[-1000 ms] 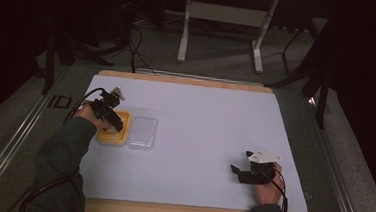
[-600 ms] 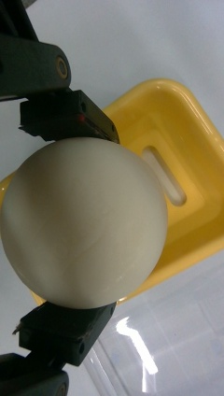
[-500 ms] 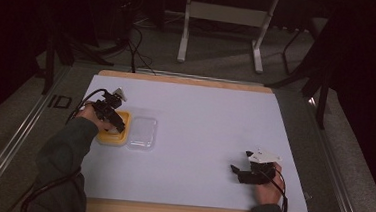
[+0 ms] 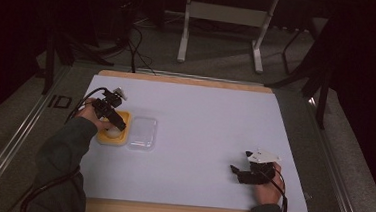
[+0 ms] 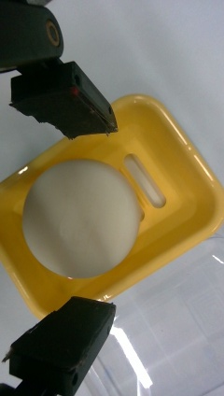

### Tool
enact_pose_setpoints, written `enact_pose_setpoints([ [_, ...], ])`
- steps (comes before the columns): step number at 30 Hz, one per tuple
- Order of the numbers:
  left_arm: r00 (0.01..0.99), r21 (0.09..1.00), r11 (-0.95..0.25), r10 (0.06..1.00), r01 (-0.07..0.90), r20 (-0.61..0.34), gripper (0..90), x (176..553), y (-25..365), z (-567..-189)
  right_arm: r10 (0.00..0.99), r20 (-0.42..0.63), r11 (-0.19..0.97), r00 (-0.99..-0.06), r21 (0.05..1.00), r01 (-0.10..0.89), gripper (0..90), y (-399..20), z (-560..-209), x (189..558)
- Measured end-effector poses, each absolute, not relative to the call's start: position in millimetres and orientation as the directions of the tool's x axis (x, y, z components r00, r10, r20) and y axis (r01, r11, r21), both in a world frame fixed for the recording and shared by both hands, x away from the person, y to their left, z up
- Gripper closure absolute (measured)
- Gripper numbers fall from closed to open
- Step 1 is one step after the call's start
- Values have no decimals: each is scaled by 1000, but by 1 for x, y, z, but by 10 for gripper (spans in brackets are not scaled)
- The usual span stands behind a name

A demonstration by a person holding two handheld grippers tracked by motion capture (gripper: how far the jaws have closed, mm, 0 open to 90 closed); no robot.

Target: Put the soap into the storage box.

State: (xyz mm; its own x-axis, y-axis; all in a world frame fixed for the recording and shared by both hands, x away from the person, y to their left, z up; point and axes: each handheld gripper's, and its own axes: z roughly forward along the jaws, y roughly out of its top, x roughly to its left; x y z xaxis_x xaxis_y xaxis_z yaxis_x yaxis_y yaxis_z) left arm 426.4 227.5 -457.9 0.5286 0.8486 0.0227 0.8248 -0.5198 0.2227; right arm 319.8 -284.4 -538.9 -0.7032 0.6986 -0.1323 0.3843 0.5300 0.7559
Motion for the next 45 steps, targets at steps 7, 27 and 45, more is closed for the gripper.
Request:
enact_pose_setpoints([
  [7,537,246,-527,843,813,34,135,423,229,-452,698,-133,531,-703,755,384,187,-284,-539,320],
  [27,620,304,-608,782,734,68,162,406,209,-440,698,-132,530,-704,756,385,187,-284,-539,320],
  [45,772,328,-733,636,596,19,365,376,175,-450,699,-132,530,-703,756,385,187,-284,-539,320],
])
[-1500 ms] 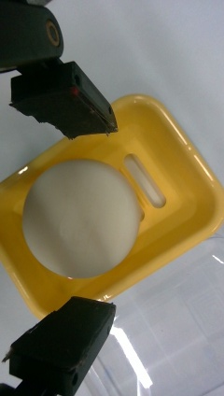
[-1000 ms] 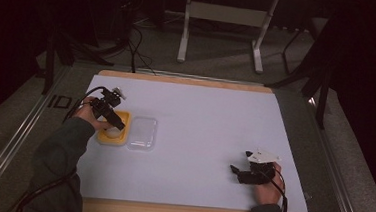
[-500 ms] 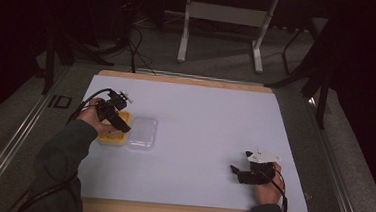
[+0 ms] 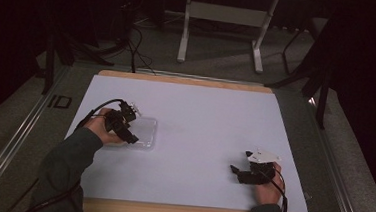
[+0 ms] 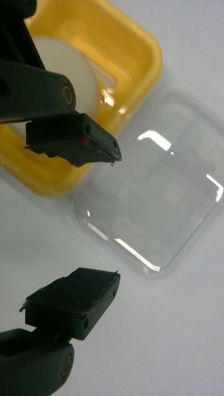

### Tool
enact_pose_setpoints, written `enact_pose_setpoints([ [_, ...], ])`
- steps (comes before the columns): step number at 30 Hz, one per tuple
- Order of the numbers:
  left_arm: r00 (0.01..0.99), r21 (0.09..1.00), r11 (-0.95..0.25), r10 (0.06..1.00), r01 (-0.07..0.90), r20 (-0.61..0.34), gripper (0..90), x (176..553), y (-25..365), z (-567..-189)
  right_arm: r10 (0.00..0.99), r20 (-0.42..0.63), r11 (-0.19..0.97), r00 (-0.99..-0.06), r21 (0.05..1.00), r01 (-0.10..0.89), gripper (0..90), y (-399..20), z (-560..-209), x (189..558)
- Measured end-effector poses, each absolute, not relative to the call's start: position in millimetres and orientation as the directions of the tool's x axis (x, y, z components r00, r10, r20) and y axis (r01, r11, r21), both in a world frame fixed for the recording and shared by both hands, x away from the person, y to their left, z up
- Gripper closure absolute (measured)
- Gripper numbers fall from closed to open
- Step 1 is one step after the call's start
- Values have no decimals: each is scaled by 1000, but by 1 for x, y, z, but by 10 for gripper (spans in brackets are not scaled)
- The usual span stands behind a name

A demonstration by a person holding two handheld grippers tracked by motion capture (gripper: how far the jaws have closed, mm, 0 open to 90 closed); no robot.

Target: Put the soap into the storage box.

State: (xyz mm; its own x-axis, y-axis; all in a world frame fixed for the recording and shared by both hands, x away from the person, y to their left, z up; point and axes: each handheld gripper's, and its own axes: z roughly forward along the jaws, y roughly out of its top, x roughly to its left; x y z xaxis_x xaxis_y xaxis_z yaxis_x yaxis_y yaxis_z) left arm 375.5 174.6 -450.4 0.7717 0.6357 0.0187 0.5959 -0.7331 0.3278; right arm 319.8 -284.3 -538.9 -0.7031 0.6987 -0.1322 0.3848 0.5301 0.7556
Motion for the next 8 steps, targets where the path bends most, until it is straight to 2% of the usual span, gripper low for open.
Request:
enact_pose_setpoints([
  [8,803,366,-759,594,539,48,364,347,153,-474,698,-132,531,-704,754,386,187,-284,-539,320],
])
